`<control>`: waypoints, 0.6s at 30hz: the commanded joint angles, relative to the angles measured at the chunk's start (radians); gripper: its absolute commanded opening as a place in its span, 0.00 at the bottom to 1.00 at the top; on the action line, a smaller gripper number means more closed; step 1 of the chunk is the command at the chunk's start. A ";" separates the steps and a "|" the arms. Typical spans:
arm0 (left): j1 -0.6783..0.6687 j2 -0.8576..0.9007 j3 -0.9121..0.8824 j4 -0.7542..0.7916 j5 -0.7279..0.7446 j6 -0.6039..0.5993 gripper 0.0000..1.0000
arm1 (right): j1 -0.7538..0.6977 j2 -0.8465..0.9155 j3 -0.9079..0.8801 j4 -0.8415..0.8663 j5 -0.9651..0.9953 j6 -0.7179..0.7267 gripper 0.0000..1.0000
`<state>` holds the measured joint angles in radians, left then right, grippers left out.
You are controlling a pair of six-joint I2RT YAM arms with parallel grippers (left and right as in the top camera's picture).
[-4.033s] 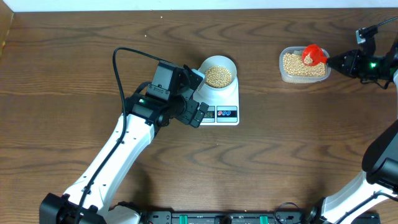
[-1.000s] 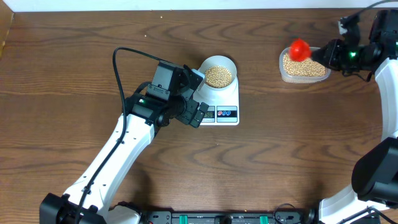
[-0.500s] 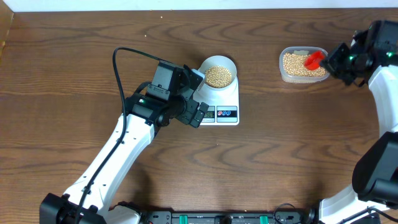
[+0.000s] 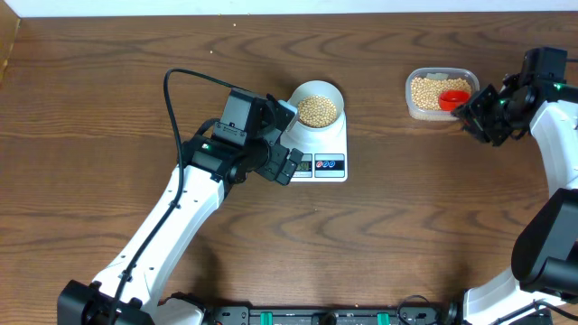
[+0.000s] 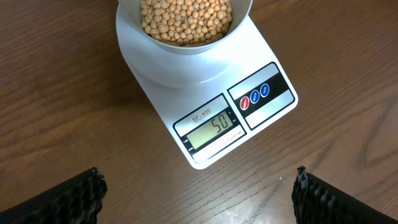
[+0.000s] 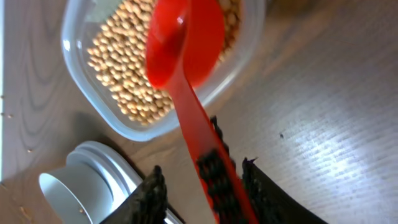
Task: Scoop item into bowl and weigh 50g on scale
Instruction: 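Open the right gripper to release the scoop in the tub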
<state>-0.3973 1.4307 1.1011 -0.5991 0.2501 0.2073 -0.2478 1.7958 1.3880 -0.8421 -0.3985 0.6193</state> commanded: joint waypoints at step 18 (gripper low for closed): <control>0.002 0.000 0.000 -0.003 0.008 0.009 0.98 | 0.004 -0.133 0.008 -0.308 0.059 -0.375 0.74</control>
<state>-0.3973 1.4307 1.1011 -0.5991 0.2501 0.2073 -0.2474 1.7668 1.3869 -1.1255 -0.3859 0.3359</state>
